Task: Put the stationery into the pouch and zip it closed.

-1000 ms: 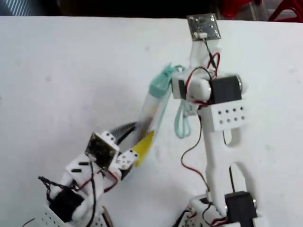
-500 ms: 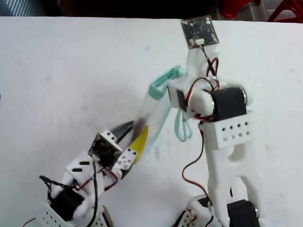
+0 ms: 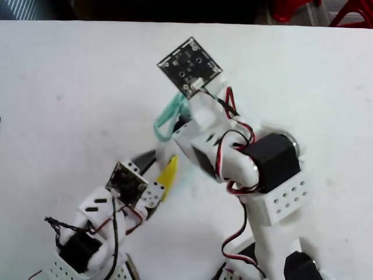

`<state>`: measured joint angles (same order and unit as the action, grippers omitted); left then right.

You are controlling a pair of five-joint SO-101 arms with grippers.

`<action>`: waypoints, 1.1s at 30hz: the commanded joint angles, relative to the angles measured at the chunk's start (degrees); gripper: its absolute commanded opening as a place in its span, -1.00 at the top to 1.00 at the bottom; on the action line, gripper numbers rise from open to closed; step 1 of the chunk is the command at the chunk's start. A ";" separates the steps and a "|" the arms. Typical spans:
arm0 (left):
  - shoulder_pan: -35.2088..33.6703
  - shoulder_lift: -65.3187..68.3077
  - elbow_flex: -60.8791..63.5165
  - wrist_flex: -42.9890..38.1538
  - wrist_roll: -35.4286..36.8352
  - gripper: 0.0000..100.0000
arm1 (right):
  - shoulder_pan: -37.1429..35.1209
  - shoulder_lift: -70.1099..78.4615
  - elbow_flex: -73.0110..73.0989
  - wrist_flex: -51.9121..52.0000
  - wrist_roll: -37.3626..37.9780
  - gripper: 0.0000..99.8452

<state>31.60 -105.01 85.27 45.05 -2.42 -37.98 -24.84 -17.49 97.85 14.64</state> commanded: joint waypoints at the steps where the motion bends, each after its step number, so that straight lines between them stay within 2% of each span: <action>1: -2.07 0.40 -2.81 0.35 0.70 0.96 | -3.56 -1.27 1.14 0.75 0.35 0.97; 6: -2.33 0.40 -4.13 1.49 0.62 0.96 | -12.79 -2.77 8.88 0.84 0.88 0.97; 12: -2.42 0.40 -4.92 2.37 0.62 0.96 | -21.76 -9.19 13.45 0.92 5.36 0.97; 18: -2.42 0.40 -4.92 2.37 0.62 0.96 | -22.64 -12.88 17.32 0.92 8.35 0.97; 21: -2.15 0.40 -4.92 2.29 0.70 0.96 | -19.03 -13.58 16.97 0.66 8.09 0.97; 25: -1.98 0.40 -5.19 2.37 0.70 0.95 | -7.78 -13.05 14.86 0.57 4.92 0.97; 28: -2.15 0.40 -7.38 4.57 1.41 0.83 | -1.36 -12.97 14.15 0.57 2.55 0.97; 31: -2.42 0.40 -12.04 10.29 6.42 0.69 | 0.48 -12.97 14.33 0.57 2.81 0.97; 33: -2.33 0.40 -15.12 13.45 7.21 0.67 | 0.40 -12.97 14.33 0.57 2.81 0.97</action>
<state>29.23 -103.96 79.74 54.20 1.54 -38.42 -37.23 -1.49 97.76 17.89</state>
